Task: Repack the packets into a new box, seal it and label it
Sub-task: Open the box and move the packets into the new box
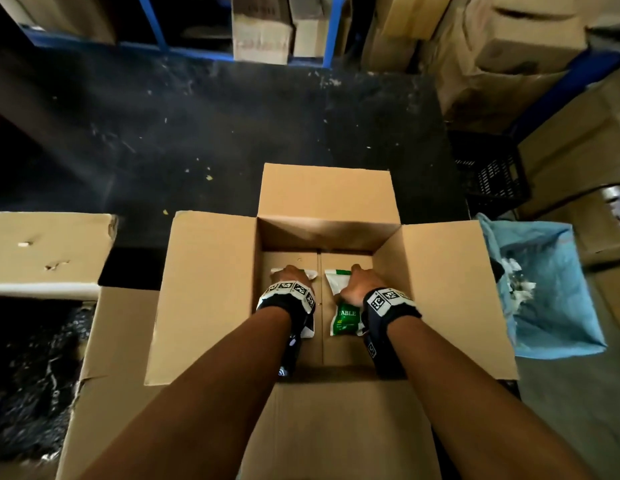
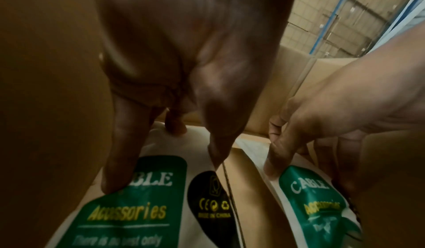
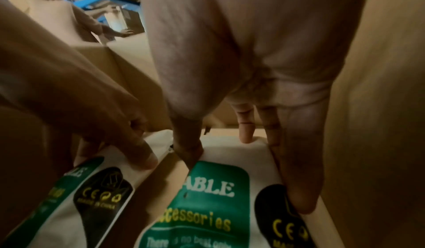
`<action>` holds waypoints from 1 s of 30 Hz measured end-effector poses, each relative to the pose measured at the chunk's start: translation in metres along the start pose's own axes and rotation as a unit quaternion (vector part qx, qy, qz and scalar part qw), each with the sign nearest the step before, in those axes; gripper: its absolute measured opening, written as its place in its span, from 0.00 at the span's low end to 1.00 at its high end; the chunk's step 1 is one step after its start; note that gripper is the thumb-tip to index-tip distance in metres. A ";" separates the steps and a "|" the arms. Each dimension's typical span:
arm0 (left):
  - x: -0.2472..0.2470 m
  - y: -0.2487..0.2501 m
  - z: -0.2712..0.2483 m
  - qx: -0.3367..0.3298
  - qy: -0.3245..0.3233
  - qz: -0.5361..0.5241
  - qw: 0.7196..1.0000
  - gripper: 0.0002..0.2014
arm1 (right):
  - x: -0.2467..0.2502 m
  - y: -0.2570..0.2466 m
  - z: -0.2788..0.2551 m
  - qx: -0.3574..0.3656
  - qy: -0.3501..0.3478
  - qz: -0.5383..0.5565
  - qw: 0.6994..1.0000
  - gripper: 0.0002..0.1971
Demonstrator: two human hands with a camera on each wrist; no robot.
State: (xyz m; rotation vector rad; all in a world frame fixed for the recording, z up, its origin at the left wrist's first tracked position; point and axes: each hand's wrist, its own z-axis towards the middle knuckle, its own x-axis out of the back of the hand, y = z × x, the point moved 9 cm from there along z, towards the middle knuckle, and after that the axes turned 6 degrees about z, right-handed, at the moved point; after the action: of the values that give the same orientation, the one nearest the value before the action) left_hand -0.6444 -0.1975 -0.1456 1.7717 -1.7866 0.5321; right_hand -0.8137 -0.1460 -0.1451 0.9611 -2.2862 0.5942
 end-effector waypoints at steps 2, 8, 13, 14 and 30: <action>-0.003 -0.001 0.008 0.009 0.021 -0.015 1.000 0.25 | -0.007 0.003 0.008 -0.007 -0.007 -0.008 1.000 0.42; -0.024 -0.010 0.018 0.034 -0.016 -0.033 0.999 0.35 | -0.025 0.008 0.015 -0.006 -0.008 -0.019 1.000 0.48; -0.015 -0.001 0.017 -0.025 0.005 -0.006 1.000 0.33 | -0.007 0.000 0.002 0.018 0.003 -0.027 0.999 0.44; -0.005 0.002 0.012 -0.038 0.019 -0.002 0.999 0.31 | 0.000 -0.002 -0.002 0.024 0.011 -0.025 0.999 0.40; 0.051 0.100 -0.194 -0.056 0.240 -0.020 0.969 0.31 | 0.156 0.034 -0.177 0.242 0.240 -0.034 0.940 0.21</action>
State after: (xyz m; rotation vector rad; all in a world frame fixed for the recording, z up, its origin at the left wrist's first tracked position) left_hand -0.7204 -0.1086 0.0454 1.4451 -1.4112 0.7542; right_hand -0.8684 -0.0952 0.0815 0.9743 -1.6936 1.2482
